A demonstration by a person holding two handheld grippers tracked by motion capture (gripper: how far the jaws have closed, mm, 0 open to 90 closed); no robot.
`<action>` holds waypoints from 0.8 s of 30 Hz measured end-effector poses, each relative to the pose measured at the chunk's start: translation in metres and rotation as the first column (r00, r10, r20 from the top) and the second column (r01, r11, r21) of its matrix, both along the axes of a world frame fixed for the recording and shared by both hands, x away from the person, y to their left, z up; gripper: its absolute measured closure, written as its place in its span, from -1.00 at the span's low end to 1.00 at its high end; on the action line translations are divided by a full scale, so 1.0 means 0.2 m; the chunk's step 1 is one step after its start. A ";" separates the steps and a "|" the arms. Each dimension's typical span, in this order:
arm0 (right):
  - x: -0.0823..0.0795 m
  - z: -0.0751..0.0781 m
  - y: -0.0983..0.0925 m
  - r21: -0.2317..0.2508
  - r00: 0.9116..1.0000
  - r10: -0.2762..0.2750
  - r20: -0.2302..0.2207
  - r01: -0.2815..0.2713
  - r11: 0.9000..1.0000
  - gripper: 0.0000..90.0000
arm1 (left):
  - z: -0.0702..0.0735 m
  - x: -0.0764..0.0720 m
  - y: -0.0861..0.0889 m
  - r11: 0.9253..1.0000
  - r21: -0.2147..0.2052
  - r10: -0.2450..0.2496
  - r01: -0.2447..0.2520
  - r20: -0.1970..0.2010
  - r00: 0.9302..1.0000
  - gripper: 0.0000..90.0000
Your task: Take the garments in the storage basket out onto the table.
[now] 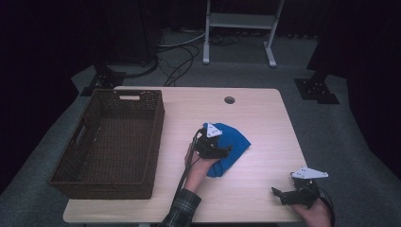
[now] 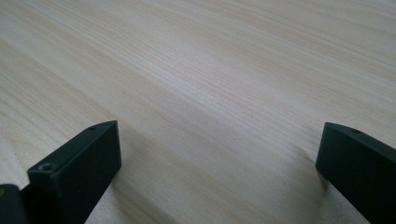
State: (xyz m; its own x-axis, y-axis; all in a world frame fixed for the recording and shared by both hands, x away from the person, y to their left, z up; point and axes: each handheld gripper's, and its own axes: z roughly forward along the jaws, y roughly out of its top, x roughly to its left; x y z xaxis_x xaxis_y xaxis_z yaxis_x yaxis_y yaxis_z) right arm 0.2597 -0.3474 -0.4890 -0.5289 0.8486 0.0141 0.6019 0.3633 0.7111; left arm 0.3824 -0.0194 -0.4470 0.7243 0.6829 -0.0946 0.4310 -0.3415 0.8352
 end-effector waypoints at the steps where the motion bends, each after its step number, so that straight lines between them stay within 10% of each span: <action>1: 0.00 0.00 0.00 0.000 1.000 0.000 0.000 0.000 1.000 -1.00 | 0.00 0.00 0.00 1.000 0.009 0.000 0.000 0.001 1.000 -0.36; 10: 0.00 0.00 0.00 -0.001 1.000 0.000 0.001 0.000 1.000 -1.00 | -0.01 0.01 0.02 0.999 0.044 0.024 -0.023 -0.011 1.000 -0.92; 24: 0.00 0.00 0.00 0.000 1.000 -0.001 0.000 0.001 1.000 -1.00 | 0.03 -0.04 0.09 0.995 0.099 -0.009 0.006 0.032 0.999 -1.00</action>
